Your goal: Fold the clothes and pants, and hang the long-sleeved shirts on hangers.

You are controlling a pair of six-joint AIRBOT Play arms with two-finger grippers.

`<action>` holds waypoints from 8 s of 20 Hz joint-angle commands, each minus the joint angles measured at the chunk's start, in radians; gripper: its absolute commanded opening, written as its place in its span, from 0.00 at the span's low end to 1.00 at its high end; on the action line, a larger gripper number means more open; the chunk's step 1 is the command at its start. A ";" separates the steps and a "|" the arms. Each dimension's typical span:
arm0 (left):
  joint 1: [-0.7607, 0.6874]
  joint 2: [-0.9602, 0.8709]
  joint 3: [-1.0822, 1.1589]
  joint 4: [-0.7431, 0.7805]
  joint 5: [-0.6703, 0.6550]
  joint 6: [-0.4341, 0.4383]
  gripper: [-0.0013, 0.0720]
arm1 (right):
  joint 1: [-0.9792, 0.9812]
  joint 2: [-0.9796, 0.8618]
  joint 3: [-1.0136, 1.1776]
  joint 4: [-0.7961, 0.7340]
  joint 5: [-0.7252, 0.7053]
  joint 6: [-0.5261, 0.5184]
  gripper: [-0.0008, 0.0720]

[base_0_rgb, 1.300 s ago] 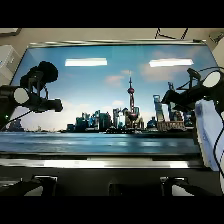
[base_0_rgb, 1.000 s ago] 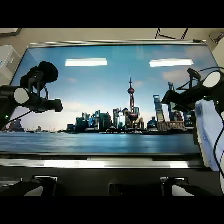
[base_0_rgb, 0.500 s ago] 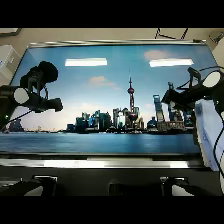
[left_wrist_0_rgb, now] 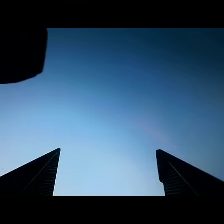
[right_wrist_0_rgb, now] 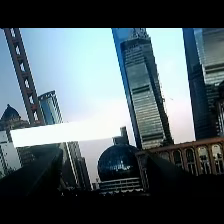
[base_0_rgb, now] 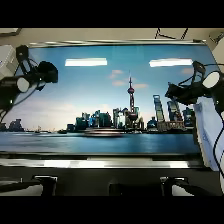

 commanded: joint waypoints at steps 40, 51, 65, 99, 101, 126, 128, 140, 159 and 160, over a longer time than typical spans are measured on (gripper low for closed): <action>-0.783 0.046 -0.017 -0.608 -0.124 0.272 0.05 | 0.002 0.394 0.001 -0.056 0.026 -0.048 0.78; -0.543 -0.085 0.103 -0.566 -0.483 0.196 0.99 | 0.002 0.321 -0.014 -0.119 0.293 -0.074 0.88; 0.164 -0.151 -0.068 -0.600 -0.338 0.196 0.98 | 0.002 0.192 -0.393 0.007 0.033 -0.043 0.99; 0.156 0.483 0.241 -0.555 -0.271 0.476 0.05 | 0.001 0.340 0.400 0.161 -0.098 -0.219 0.07; 0.177 0.594 0.240 -0.446 -0.427 0.367 0.05 | 0.001 0.431 0.400 0.128 -0.022 -0.183 0.07; 0.046 -0.117 -0.117 -0.629 -0.277 0.329 0.10 | 0.002 -0.188 -0.143 0.447 -0.440 -0.024 0.16; 0.056 -0.154 -0.111 -0.676 -0.415 0.330 0.79 | -0.028 -0.190 -0.129 0.434 -0.323 -0.037 0.53; 0.370 -0.124 -0.367 -0.806 -0.591 0.480 0.71 | -0.378 -0.114 -0.272 0.231 0.352 -0.213 0.84; 0.279 -0.098 -0.351 -0.822 -0.544 0.462 0.05 | -0.100 -0.085 -0.518 0.328 -0.028 -0.179 0.22; 0.279 -0.089 -0.349 -0.822 -0.558 0.467 0.05 | -0.094 -0.084 -0.505 0.342 -0.028 -0.179 0.07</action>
